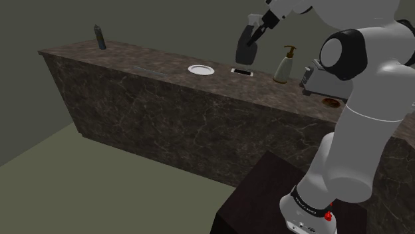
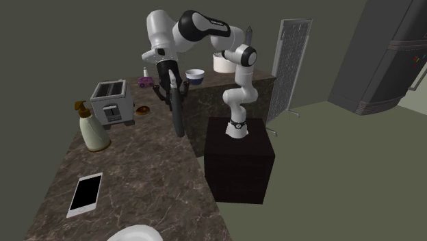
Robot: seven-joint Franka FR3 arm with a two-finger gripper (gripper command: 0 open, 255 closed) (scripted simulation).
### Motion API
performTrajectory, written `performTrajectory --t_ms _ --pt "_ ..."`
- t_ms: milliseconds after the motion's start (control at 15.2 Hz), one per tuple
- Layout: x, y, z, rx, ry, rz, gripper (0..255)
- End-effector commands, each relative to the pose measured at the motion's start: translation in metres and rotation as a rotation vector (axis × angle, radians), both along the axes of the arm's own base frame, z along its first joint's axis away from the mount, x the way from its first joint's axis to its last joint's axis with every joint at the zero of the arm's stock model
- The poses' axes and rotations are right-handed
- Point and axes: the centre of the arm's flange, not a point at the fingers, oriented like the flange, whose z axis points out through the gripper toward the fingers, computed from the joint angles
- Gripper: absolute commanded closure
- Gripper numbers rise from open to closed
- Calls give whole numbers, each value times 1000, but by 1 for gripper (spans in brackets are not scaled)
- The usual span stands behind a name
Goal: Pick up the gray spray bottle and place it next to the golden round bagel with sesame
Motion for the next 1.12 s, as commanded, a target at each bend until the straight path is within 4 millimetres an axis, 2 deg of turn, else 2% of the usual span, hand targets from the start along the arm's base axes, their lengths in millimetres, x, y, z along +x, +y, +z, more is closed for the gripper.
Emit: performTrajectory --t_ms 0,1056 --pt "-1 0 10 0 0 0 255" --pt "-1 0 94 0 0 0 255"
